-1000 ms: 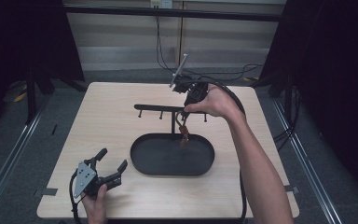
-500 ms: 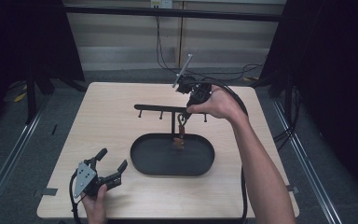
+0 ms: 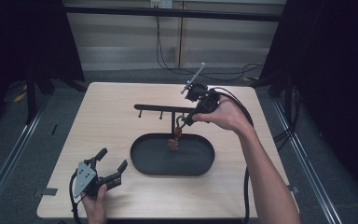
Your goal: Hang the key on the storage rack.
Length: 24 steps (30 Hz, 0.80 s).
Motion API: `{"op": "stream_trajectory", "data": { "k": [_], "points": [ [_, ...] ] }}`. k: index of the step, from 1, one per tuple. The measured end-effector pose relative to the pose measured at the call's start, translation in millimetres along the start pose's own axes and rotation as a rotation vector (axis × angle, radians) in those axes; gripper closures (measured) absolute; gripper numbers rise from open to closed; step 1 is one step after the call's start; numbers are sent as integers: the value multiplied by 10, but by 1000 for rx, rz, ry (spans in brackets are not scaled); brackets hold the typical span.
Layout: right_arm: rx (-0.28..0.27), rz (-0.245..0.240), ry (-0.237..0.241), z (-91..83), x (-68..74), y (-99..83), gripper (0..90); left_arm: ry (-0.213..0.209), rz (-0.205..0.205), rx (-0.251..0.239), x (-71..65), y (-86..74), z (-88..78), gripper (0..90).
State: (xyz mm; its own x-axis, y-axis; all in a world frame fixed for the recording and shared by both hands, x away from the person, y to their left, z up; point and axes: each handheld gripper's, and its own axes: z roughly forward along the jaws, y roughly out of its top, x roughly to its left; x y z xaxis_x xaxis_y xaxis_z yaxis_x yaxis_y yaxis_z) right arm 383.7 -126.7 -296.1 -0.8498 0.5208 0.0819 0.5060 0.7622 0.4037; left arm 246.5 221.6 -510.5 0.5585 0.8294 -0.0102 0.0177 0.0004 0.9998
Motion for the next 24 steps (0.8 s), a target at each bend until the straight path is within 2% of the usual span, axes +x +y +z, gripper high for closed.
{"op": "stream_trajectory", "data": {
  "k": [3, 7, 9, 12, 17, 20, 24],
  "points": [
    [-66, -2, 13, -13, 24, -92, 760, 0, -1, -4, 0, 0, 3, 159],
    [-122, -13, -12, -5, 69, -185, 740, 0, -5, -5, -3, -1, 4, 158],
    [-180, -16, -41, 2, 89, -250, 736, 0, -6, -6, -4, -1, 4, 158],
    [-232, -23, -58, 16, 102, -324, 732, 0, -6, -6, -4, -1, 4, 158],
    [-316, -35, -46, 41, 166, -406, 733, 0, -1, -1, -1, 0, 0, 158],
    [-371, -41, -82, 70, 215, -472, 737, 0, -1, -2, 0, -1, 1, 158],
    [-440, -22, -100, 104, 262, -553, 740, 0, -6, -6, -4, -1, 4, 158]
  ]
}}
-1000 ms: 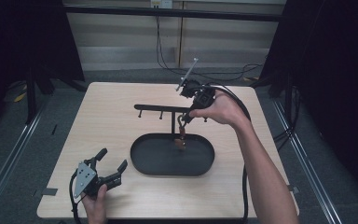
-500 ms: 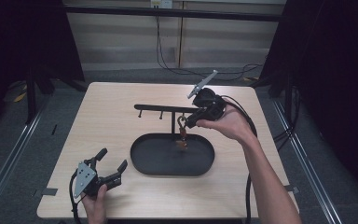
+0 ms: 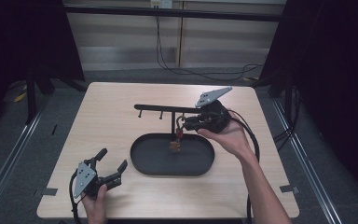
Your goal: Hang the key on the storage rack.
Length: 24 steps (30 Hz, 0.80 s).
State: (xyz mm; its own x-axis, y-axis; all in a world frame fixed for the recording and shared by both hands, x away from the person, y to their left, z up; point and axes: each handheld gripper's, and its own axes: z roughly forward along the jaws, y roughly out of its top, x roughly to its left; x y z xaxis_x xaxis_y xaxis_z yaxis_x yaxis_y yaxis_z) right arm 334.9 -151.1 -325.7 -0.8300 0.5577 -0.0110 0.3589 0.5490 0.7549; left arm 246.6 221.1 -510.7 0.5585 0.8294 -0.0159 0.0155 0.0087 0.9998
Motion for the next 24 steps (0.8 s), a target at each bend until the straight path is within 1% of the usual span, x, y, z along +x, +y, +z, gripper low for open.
{"op": "stream_trajectory", "data": {
  "k": [1, 2, 3, 5, 8, 9, 10, 11, 15, 16, 19, 22, 24],
  "points": [
    [-22, 9, 0, 0, 7, -29, 738, -1, -3, -2, -2, 0, 1, 158],
    [-41, 23, 11, 3, 11, -59, 735, 0, 1, 2, 1, 1, -2, 159],
    [-54, 26, 3, 10, 22, -88, 733, 0, -3, -2, -2, 0, 1, 158],
    [-69, 28, -4, 29, 40, -137, 720, 0, -1, -1, -1, 0, 0, 158],
    [-103, 47, 1, 53, 59, -224, 704, 0, -3, -2, -2, 0, 1, 158],
    [-114, 52, -2, 61, 68, -250, 697, 0, 3, 0, 2, 1, 0, 159],
    [-119, 61, -11, 67, 81, -273, 688, -1, 8, 4, 5, 1, -3, 158],
    [-123, 75, -9, 73, 98, -300, 678, 0, 6, 4, 4, 1, -3, 158],
    [-152, 91, -11, 97, 140, -390, 653, -1, 7, 3, 5, 1, -3, 158],
    [-156, 98, -2, 108, 148, -415, 649, 0, 4, 3, 2, 1, -2, 159],
    [-162, 102, -19, 138, 179, -484, 632, -1, 4, 0, 2, 1, 0, 158],
    [-185, 114, -13, 142, 199, -546, 615, -2, 5, 1, 4, 1, -2, 159],
    [-196, 124, -20, 146, 206, -590, 603, -2, 4, 1, 3, 1, -3, 158]
  ]
}}
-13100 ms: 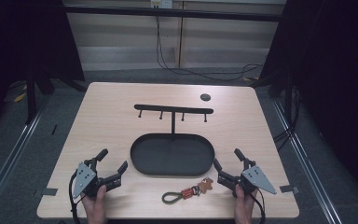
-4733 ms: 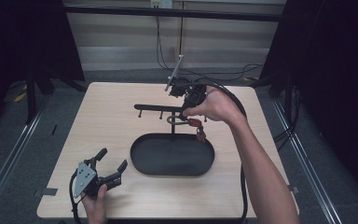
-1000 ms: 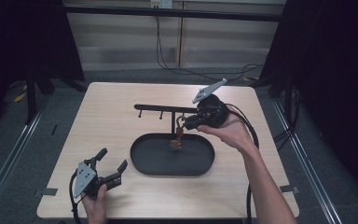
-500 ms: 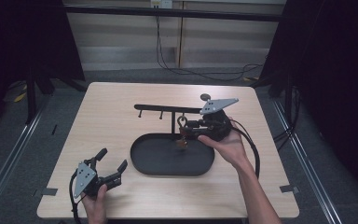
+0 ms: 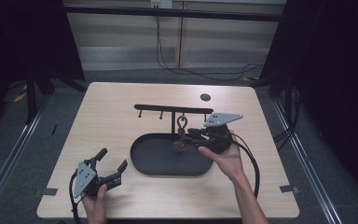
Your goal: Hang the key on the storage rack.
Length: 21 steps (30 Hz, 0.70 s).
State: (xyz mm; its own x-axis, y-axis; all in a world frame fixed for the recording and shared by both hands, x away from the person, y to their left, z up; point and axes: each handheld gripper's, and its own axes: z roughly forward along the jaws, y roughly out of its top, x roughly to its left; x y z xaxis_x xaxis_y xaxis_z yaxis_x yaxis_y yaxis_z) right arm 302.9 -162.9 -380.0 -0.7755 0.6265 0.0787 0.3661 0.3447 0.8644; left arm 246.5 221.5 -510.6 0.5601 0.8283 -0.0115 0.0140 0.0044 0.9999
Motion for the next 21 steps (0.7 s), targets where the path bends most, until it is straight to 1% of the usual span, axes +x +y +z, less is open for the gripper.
{"op": "stream_trajectory", "data": {
  "k": [4, 6, 10, 14, 16, 19, 21],
  "points": [
    [-33, 27, 0, -16, -10, -102, 581, 0, 0, 2, 0, 0, -3, 158],
    [-42, 42, 6, -20, -17, -168, 566, 0, 5, 5, 4, 1, -6, 158],
    [-72, 74, 1, -48, -35, -310, 546, 1, 4, 4, 3, 1, -5, 158],
    [-91, 93, -21, -99, -42, -428, 518, 1, 3, 3, 2, 1, -4, 159],
    [-103, 112, -16, -123, -44, -488, 489, 1, 0, 3, -1, 0, -4, 158],
    [-98, 123, -30, -143, -49, -571, 465, -1, 4, 6, 2, 1, -7, 158],
    [-122, 137, -36, -168, -45, -633, 449, -1, 3, 6, 2, 1, -7, 158]
  ]
}}
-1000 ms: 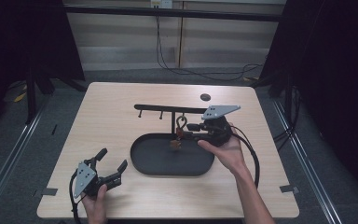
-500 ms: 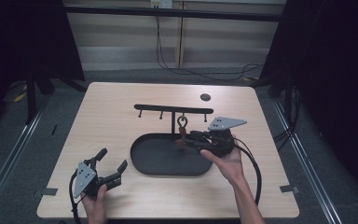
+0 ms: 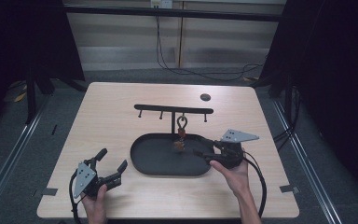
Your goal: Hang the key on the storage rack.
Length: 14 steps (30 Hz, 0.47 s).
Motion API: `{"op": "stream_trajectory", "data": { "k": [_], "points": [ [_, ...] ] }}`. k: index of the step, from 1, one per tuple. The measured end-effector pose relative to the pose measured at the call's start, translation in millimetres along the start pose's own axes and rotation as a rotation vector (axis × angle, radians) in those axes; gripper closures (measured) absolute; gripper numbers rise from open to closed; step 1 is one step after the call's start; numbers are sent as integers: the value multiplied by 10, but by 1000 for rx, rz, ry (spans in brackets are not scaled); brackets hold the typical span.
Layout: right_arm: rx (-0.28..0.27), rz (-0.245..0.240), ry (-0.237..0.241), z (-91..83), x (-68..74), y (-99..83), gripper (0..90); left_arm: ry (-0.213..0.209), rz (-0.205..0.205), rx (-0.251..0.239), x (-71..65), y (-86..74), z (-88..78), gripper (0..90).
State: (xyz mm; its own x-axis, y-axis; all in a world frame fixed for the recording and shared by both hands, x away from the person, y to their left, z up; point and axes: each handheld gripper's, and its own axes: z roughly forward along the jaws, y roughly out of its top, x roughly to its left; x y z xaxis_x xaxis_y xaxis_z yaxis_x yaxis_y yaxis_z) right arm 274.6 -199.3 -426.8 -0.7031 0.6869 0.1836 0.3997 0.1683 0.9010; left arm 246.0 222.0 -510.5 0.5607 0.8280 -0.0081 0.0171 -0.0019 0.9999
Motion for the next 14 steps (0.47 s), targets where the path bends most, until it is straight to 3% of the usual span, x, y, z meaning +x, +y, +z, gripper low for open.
{"op": "stream_trajectory", "data": {
  "k": [9, 14],
  "points": [
    [-14, 65, -25, -77, -22, -347, 392, -1, 1, 0, 1, 0, -1, 158],
    [-58, 89, -40, -139, -61, -513, 368, -2, 0, 0, 1, 0, -1, 158]
  ]
}}
